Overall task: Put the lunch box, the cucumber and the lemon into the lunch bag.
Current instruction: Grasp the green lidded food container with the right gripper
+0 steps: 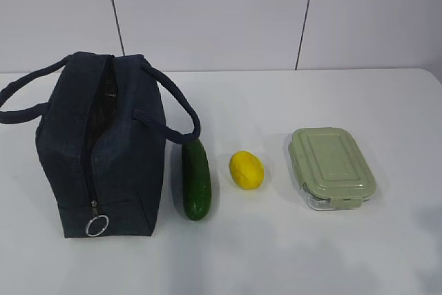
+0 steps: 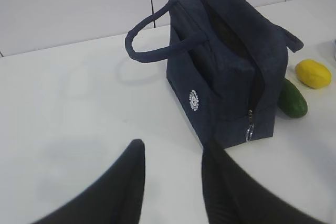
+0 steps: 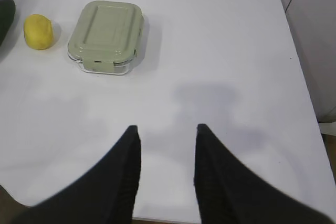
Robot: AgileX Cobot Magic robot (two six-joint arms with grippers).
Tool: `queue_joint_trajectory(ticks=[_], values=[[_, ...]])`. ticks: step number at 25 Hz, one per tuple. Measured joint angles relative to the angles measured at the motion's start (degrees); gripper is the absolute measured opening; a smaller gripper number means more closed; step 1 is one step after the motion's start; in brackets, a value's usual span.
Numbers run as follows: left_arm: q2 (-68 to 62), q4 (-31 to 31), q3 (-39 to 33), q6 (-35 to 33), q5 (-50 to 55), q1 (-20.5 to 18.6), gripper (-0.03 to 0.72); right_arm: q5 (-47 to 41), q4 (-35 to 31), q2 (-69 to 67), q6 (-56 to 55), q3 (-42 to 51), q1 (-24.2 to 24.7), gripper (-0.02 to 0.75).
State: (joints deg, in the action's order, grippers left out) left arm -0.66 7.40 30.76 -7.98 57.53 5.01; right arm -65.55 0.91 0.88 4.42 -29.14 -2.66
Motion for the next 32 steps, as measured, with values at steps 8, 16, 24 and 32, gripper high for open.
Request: queue_joint_trajectory(ticks=[8, 16, 24, 32], values=[[0.00, 0.00, 0.00, 0.00, 0.00, 0.00, 0.264, 0.00, 0.00, 0.00, 0.00, 0.00, 0.00, 0.251], [0.00, 0.00, 0.00, 0.00, 0.00, 0.00, 0.264, 0.00, 0.00, 0.00, 0.00, 0.00, 0.00, 0.251], [0.00, 0.00, 0.00, 0.00, 0.00, 0.00, 0.264, 0.00, 0.00, 0.00, 0.00, 0.00, 0.00, 0.251], [0.00, 0.22, 0.00, 0.00, 0.00, 0.00, 0.264, 0.00, 0.00, 0.00, 0.00, 0.00, 0.00, 0.251]])
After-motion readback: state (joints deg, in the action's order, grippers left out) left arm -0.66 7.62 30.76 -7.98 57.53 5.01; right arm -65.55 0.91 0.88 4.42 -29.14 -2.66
